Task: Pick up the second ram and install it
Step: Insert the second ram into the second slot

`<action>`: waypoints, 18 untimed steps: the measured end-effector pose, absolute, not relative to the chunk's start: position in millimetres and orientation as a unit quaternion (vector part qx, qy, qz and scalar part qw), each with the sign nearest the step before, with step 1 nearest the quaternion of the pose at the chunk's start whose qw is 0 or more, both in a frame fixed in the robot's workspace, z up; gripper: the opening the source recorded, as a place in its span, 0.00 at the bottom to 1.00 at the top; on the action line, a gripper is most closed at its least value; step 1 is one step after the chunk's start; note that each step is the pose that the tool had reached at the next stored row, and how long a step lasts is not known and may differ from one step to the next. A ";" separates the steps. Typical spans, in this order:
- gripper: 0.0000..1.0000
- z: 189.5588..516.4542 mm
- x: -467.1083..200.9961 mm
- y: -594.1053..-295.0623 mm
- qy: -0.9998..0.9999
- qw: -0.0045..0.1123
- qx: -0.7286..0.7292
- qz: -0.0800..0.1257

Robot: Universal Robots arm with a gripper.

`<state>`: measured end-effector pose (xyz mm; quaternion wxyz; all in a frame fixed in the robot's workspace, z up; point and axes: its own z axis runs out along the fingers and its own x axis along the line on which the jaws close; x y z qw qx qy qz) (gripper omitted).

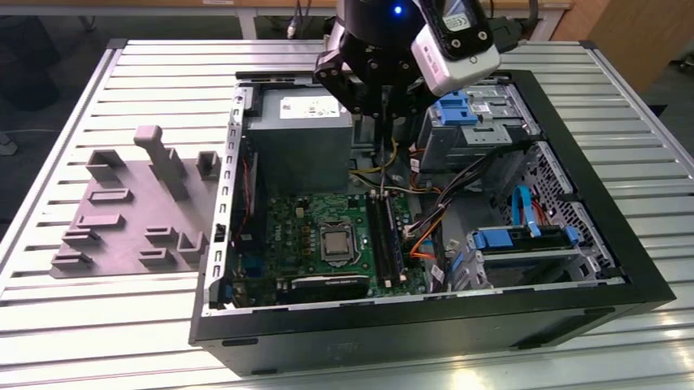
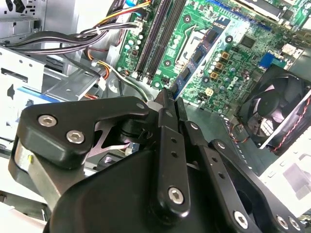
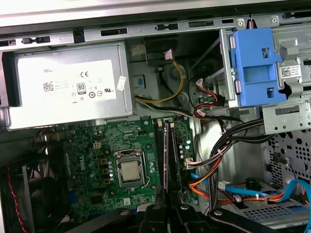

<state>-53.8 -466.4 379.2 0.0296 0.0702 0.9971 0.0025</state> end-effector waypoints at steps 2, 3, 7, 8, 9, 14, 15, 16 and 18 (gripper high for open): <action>0.14 378.2 -53.8 -466.4 0.997 0.030 0.070 0.003; 0.14 377.7 -53.8 -466.4 0.997 0.030 0.070 0.003; 0.14 375.6 -53.8 -466.4 0.996 0.030 0.079 0.002; 0.14 375.0 -53.8 -466.4 0.996 0.030 0.085 0.002; 0.14 374.4 -53.8 -466.4 0.995 0.030 0.093 0.002; 0.14 368.3 -53.9 -466.5 0.996 0.030 0.088 0.002; 0.14 367.0 -53.9 -466.5 0.996 0.030 0.079 0.002; 0.14 365.6 -53.9 -466.5 0.997 0.030 0.070 0.003; 0.14 362.7 -53.8 -466.5 0.998 0.030 0.052 0.003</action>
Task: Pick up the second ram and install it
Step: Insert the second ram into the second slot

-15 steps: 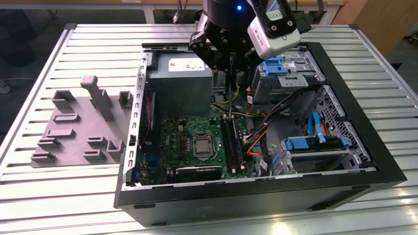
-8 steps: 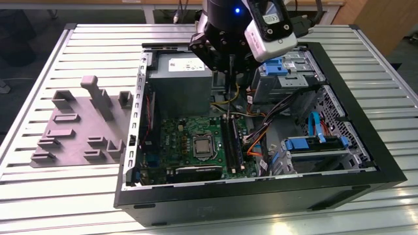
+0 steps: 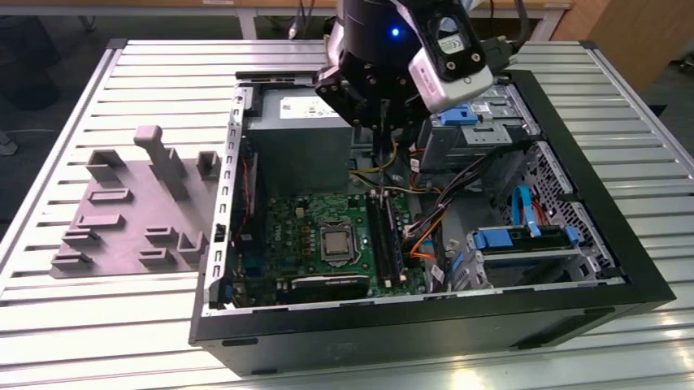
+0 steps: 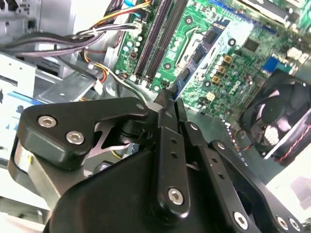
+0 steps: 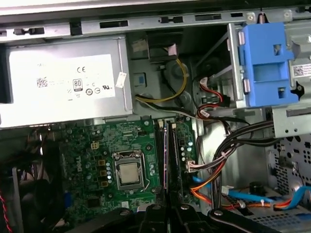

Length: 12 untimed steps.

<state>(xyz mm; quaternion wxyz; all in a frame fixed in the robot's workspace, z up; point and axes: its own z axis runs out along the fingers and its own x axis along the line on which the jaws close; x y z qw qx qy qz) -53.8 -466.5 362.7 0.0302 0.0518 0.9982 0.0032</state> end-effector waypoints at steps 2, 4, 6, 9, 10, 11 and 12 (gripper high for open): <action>0.14 360.5 -53.8 -466.5 0.999 0.030 0.034 0.004; 0.14 358.7 -53.8 -466.5 0.999 0.030 0.030 0.004; 0.14 358.1 -53.8 -466.5 0.999 0.030 0.030 0.004; 0.14 357.9 -53.9 -466.6 0.999 0.030 0.030 0.004; 0.14 357.9 -53.9 -466.5 0.999 0.030 0.030 0.004; 0.14 357.9 -53.9 -466.5 0.999 0.030 0.030 0.004; 0.14 357.8 -53.9 -466.5 0.999 0.030 0.030 0.004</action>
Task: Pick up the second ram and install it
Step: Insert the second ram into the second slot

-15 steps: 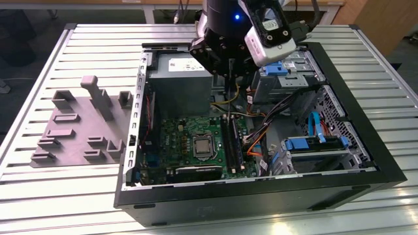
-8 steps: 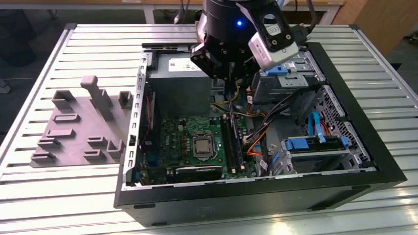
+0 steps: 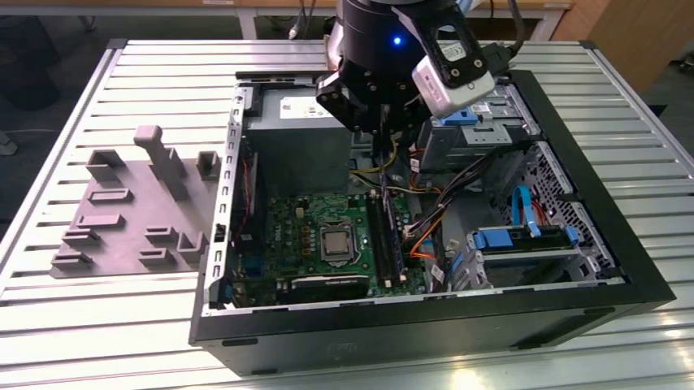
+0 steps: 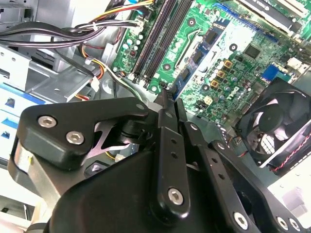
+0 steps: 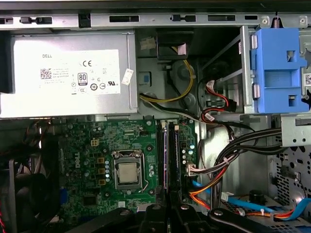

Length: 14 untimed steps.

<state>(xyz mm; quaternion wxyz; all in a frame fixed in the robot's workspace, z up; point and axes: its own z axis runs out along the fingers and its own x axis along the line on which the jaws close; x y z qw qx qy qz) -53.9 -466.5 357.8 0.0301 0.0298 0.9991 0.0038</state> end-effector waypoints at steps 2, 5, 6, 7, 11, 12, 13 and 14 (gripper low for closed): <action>0.14 357.8 -53.9 -466.5 0.999 0.030 0.030 0.004; 0.14 357.8 -53.9 -466.5 0.999 0.030 0.030 0.004; 0.14 357.6 -53.9 -466.7 0.999 0.030 0.030 0.004; 0.14 356.7 -53.9 -467.0 0.999 0.030 0.030 0.005; 0.14 352.6 -53.9 -467.2 0.999 0.030 0.011 0.008; 0.14 351.3 -53.8 -467.2 1.000 0.030 0.004 0.008; 0.14 349.9 -53.9 -467.2 1.000 0.030 -0.004 0.008; 0.14 348.5 -53.9 -467.2 0.999 0.030 -0.011 0.008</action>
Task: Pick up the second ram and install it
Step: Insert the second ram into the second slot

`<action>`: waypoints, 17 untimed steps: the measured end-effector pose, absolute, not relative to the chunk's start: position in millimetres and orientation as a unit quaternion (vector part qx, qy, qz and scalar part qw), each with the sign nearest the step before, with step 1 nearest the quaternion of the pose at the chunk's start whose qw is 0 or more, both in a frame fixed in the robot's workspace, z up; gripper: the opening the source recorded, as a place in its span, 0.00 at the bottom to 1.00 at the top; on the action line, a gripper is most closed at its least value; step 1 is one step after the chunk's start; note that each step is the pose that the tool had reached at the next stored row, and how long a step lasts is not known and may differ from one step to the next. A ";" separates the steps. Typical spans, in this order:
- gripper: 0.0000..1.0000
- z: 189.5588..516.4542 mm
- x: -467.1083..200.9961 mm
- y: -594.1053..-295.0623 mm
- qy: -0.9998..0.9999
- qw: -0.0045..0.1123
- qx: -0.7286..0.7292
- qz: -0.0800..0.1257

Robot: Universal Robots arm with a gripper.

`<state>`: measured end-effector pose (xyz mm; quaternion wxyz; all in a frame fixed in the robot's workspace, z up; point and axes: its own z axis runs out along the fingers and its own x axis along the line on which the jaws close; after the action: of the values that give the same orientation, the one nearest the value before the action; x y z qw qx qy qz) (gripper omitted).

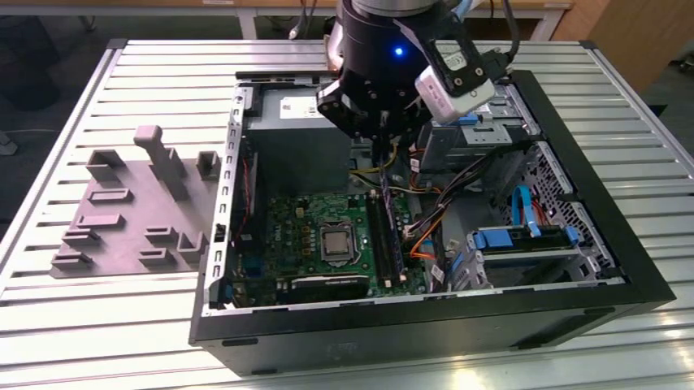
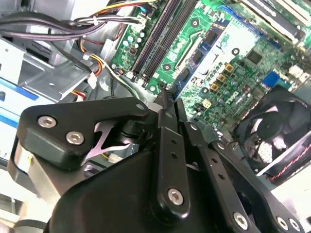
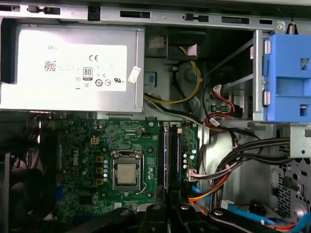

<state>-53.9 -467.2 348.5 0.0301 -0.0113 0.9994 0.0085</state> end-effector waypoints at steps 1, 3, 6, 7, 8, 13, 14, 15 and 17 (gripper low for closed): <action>0.14 347.0 -53.8 -467.4 0.999 0.030 -0.016 0.009; 0.14 344.6 -53.8 -471.4 0.999 0.030 -0.018 0.009; 0.14 340.0 -53.9 -475.8 0.999 0.030 -0.018 0.009; 0.14 339.8 -53.9 -476.0 0.999 0.030 -0.018 0.006; 0.14 339.8 -53.8 -476.0 0.999 0.030 -0.018 0.004; 0.14 333.8 -54.2 -475.9 0.999 0.028 -0.018 0.003; 0.14 332.0 -54.1 -475.8 0.999 0.028 -0.017 0.003; 0.14 330.1 -53.9 -475.8 0.999 0.028 -0.017 0.003; 0.14 326.8 -53.5 -475.8 1.000 0.026 -0.016 0.003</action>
<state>-53.5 -475.8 326.8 0.0258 -0.0157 0.9995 0.0034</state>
